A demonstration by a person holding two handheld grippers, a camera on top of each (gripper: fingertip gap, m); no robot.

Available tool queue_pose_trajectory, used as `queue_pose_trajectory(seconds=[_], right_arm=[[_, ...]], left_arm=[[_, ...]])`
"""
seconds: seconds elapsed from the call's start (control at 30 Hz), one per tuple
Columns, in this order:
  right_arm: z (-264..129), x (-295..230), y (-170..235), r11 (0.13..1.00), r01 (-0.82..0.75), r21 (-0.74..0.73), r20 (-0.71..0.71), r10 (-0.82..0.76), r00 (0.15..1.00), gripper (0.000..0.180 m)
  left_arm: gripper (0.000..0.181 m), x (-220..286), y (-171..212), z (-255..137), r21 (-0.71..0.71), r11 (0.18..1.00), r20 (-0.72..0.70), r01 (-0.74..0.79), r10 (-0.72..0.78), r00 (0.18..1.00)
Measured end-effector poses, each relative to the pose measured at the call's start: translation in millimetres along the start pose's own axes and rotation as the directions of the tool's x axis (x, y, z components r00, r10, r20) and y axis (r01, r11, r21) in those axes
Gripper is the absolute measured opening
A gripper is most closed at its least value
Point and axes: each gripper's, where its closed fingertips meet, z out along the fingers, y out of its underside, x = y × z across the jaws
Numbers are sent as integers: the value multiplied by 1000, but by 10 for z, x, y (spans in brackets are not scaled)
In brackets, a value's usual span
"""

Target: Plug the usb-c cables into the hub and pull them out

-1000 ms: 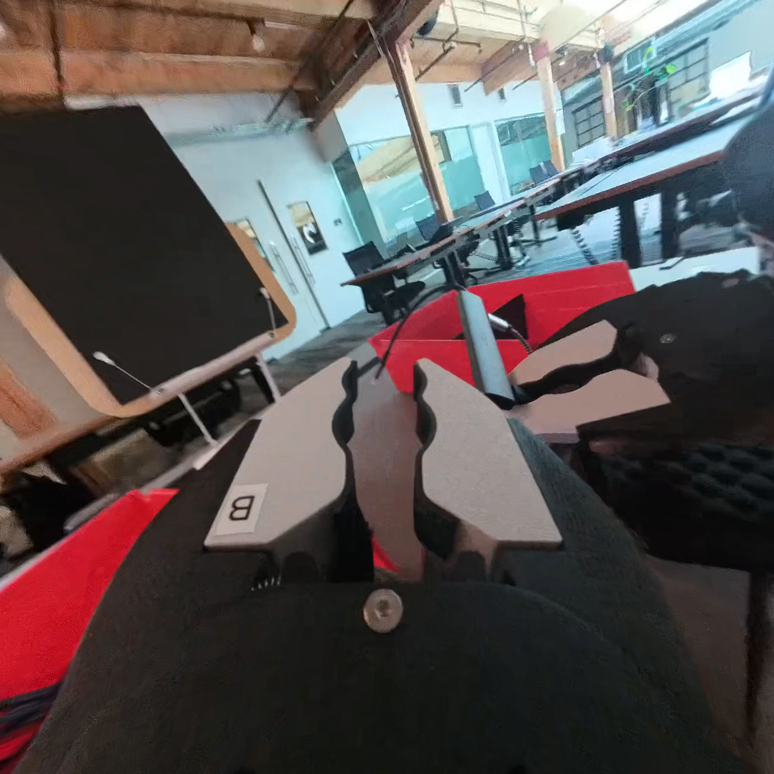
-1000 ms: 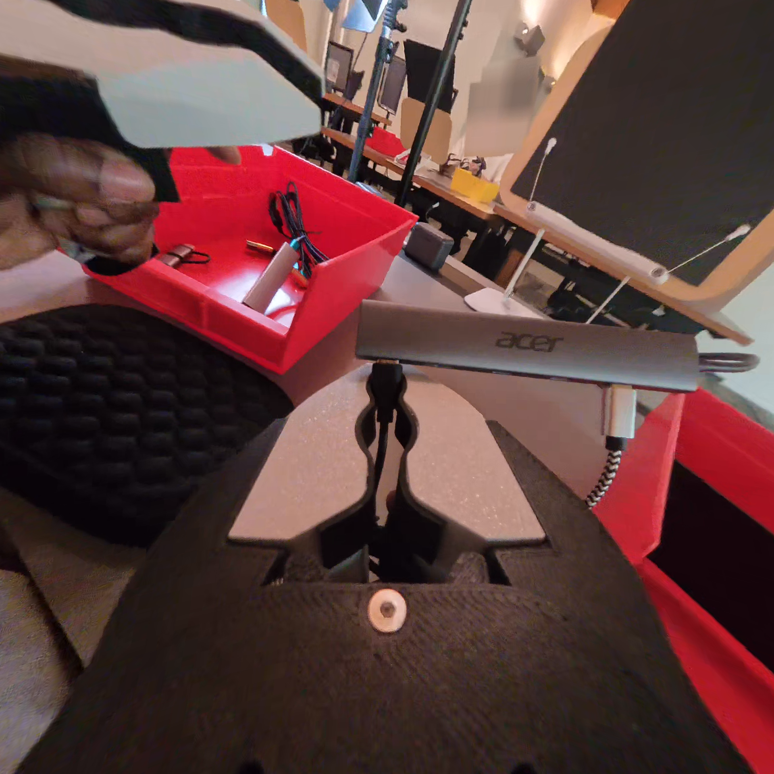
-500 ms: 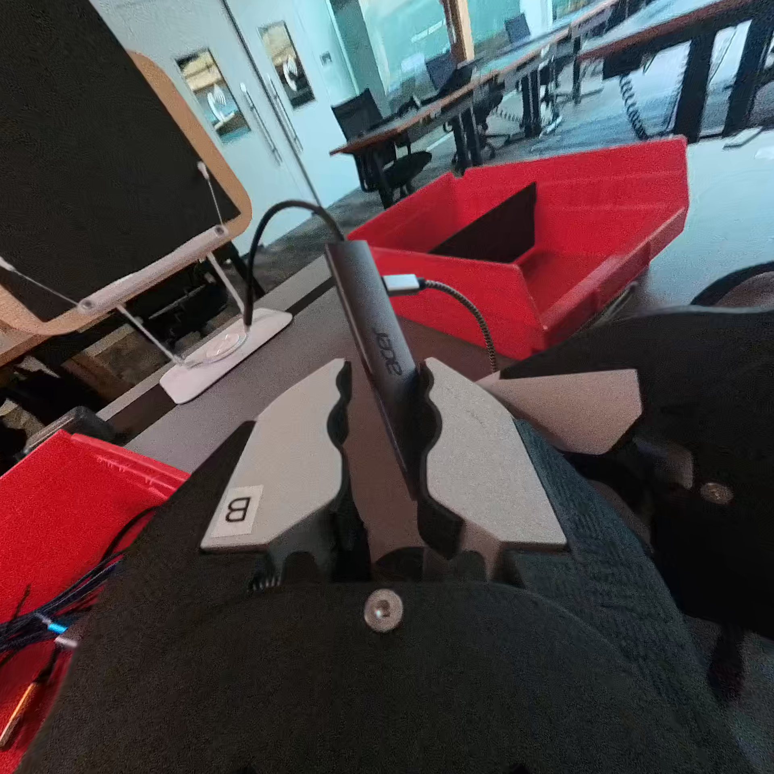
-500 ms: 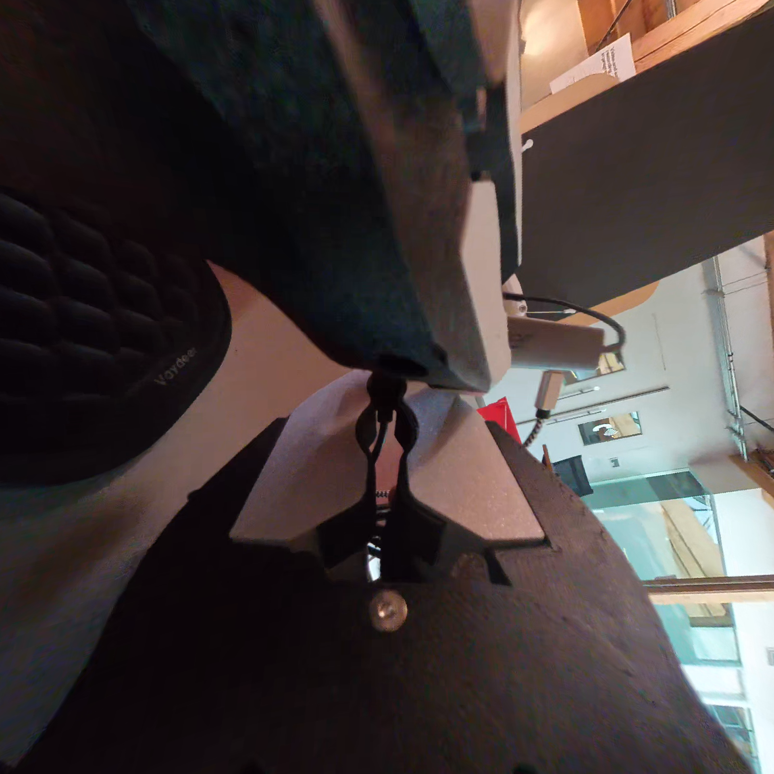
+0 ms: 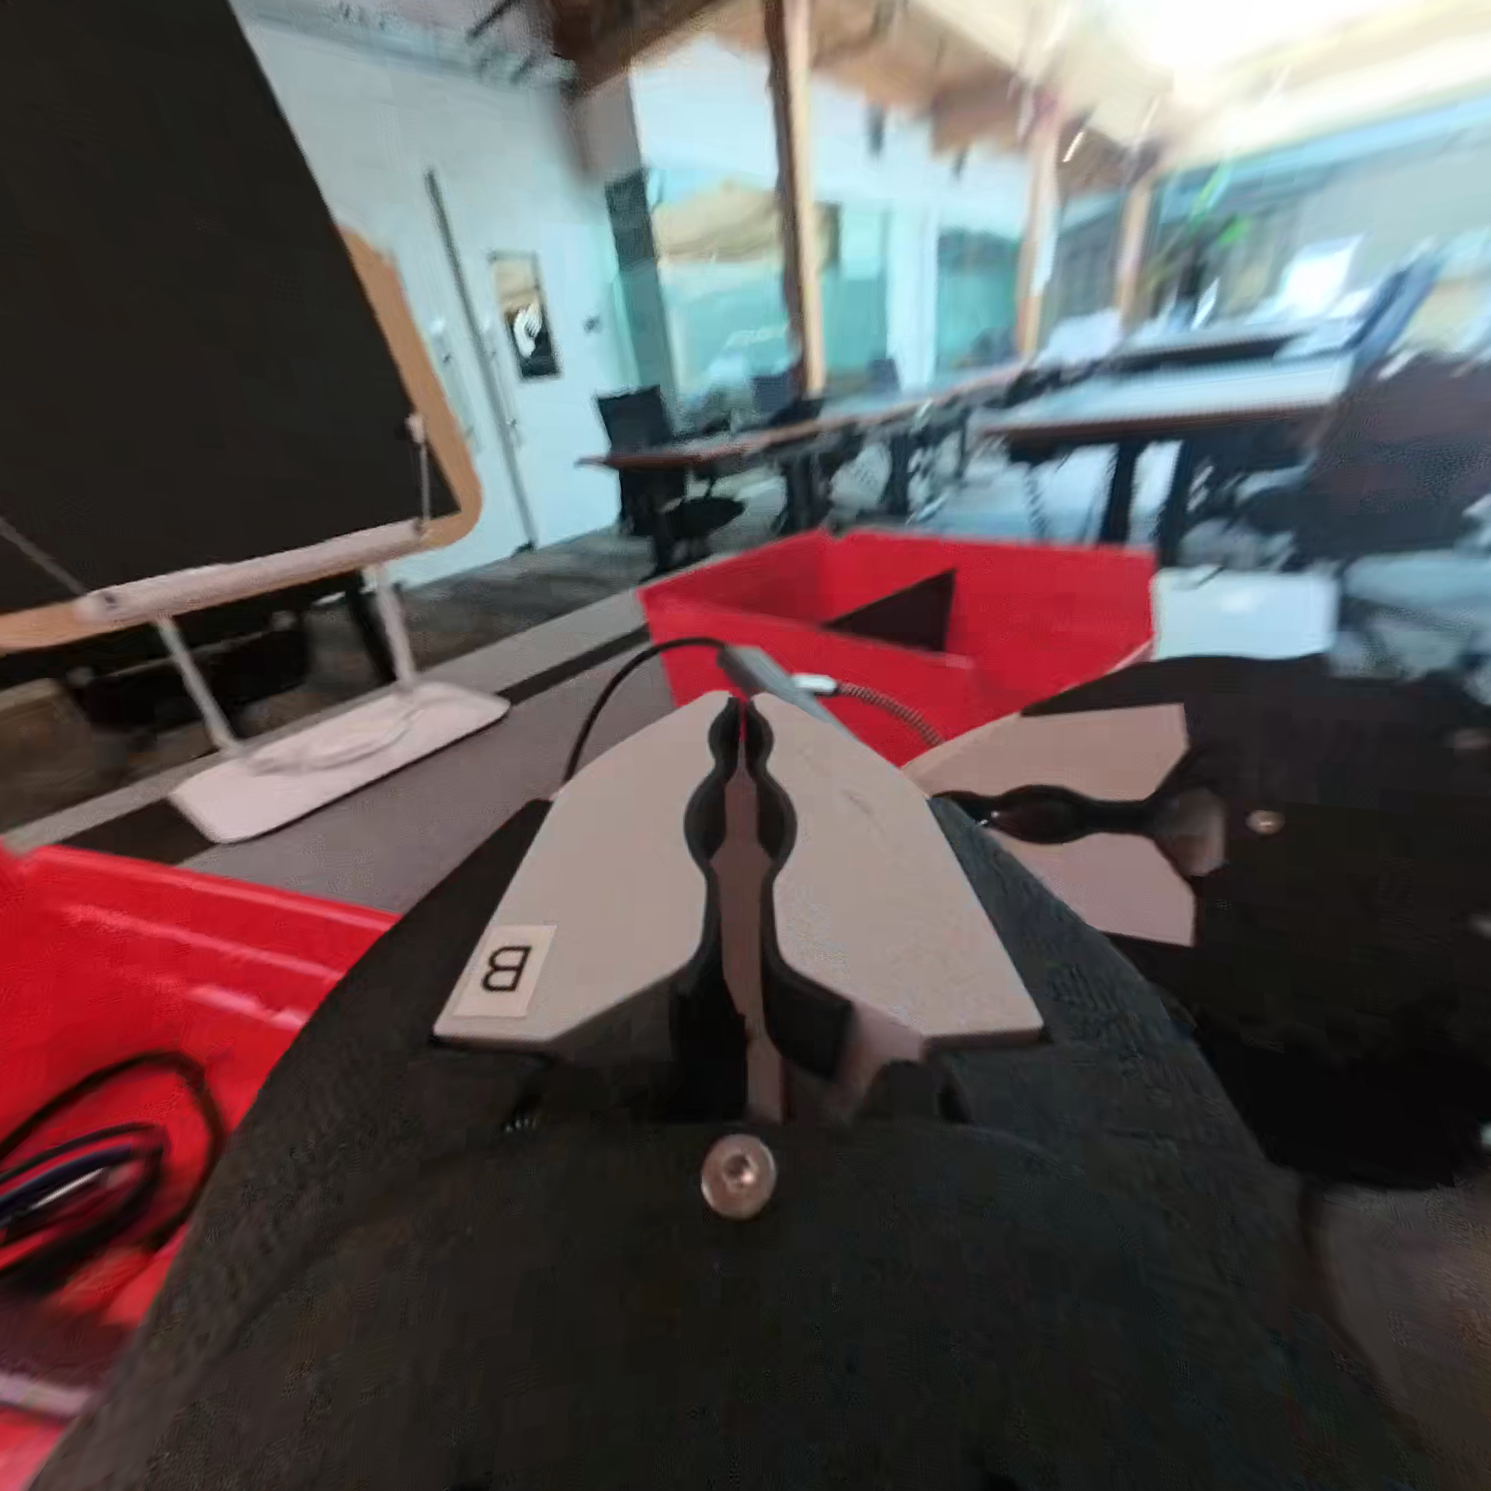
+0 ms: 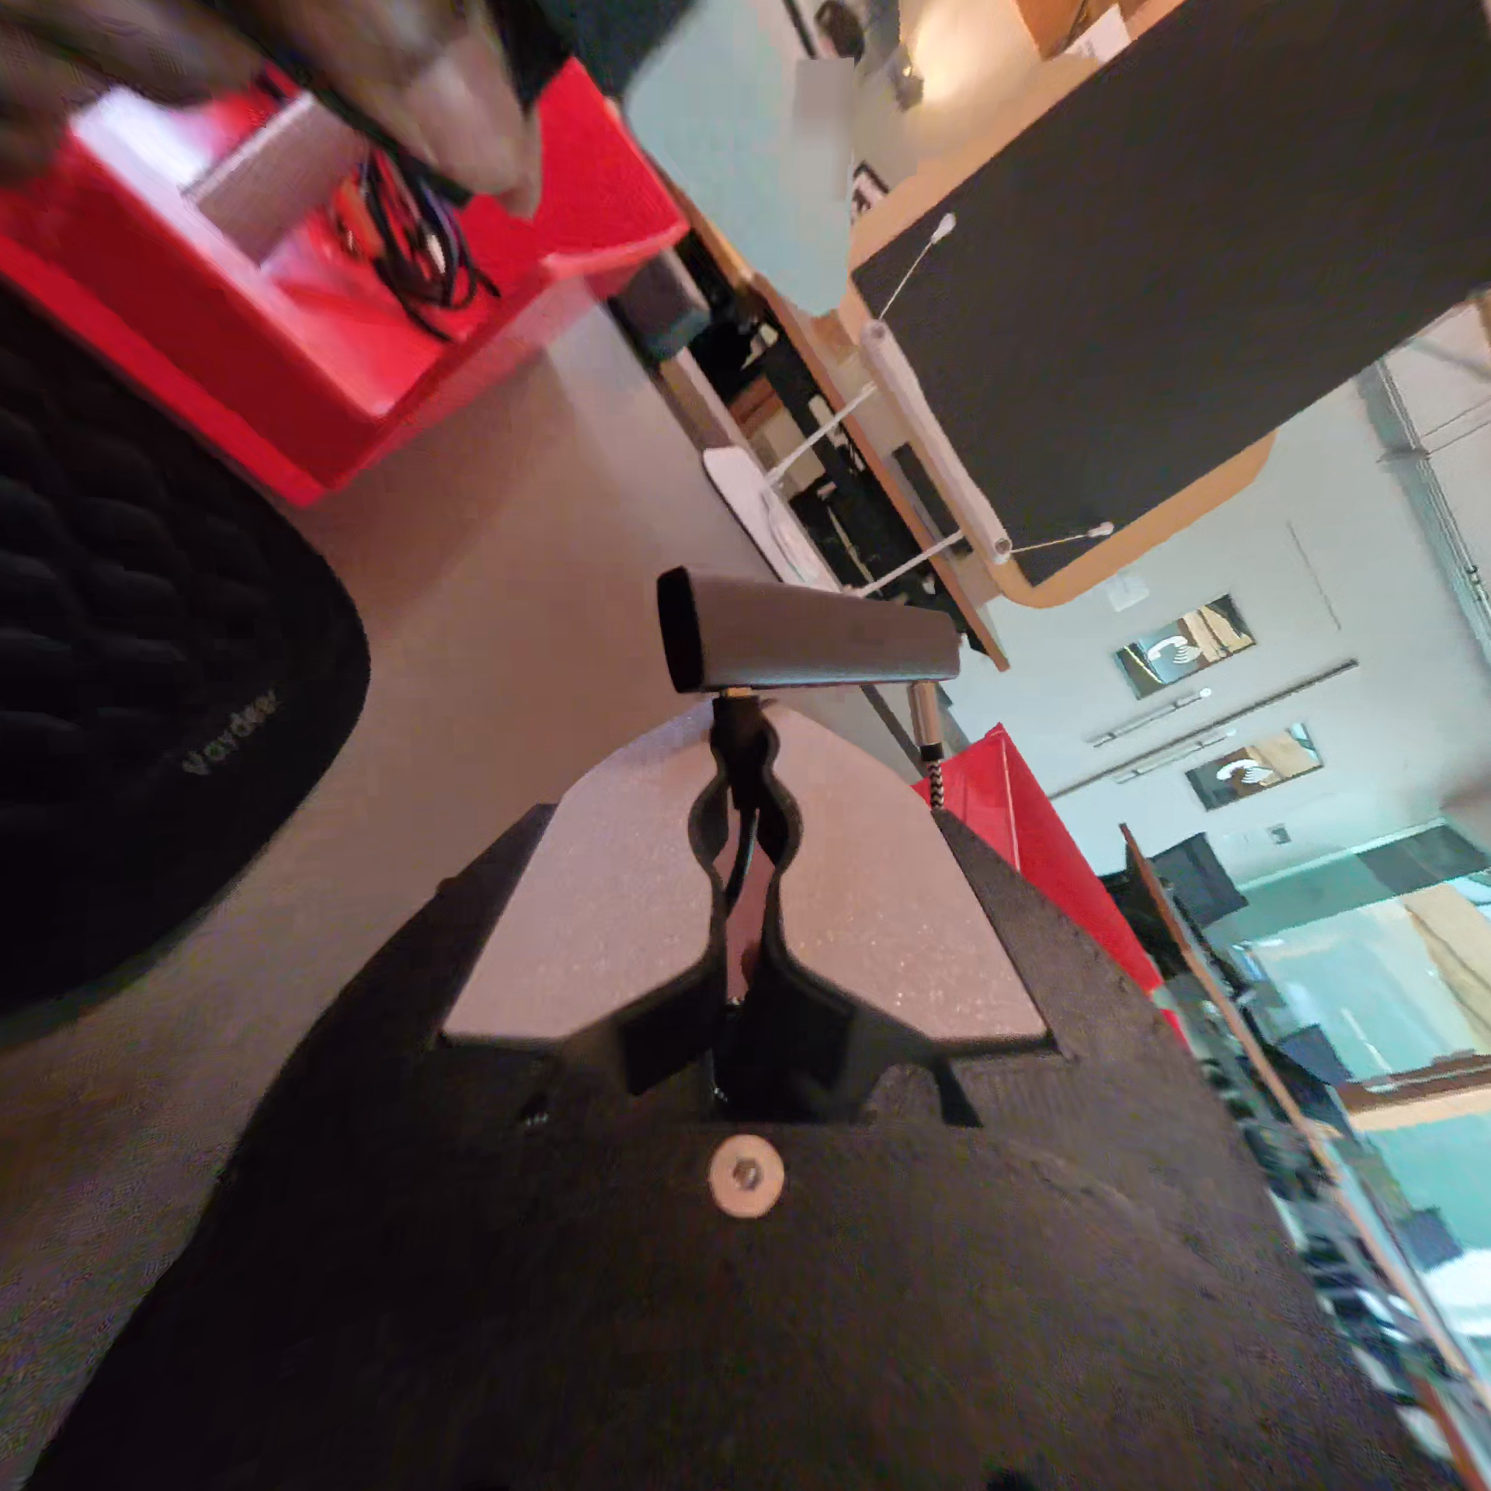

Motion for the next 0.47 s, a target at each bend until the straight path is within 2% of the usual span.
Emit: queue_pose_trajectory(seconds=[0.03, 0.13, 0.17, 0.2, 0.27, 0.3, 0.37, 0.4, 0.47], right_arm=[[-38, 45, -92, 995, -71, 74, 18, 70, 997, 0], [-255, 209, -418, 882, -364, 299, 172, 325, 930, 1], [-344, 272, -518, 810, -466, 357, 251, 397, 883, 1], [-409, 329, -579, 733, -567, 376, 331, 465, 821, 1], [-455, 380, -611, 580, -759, 294, 501, 583, 640, 1], [-481, 418, -625, 477, -846, 239, 579, 629, 519, 2], [-558, 519, -660, 251, -961, 115, 712, 654, 256, 2], [-583, 543, -667, 176, -984, 43, 753, 642, 148, 2], [-634, 555, -689, 87, -994, -66, 799, 601, -1, 2]], left_arm=[[23, 44, -131, -50, 115, 991, -73, 71, -63, 995], [48, 180, -382, -238, 366, 912, -242, 185, -99, 965], [52, 235, -441, -297, 432, 886, -254, 166, -58, 966], [52, 290, -485, -338, 485, 870, -219, 83, 29, 975], [52, 353, -496, -333, 488, 838, -15, -245, 289, 957], [52, 351, -475, -296, 426, 796, 107, -429, 426, 898], [52, 417, -407, -203, 289, 661, 223, -692, 657, 721], [52, 430, -380, -147, 231, 625, 238, -746, 707, 666], [52, 457, -360, -41, 186, 614, 227, -768, 733, 641]])
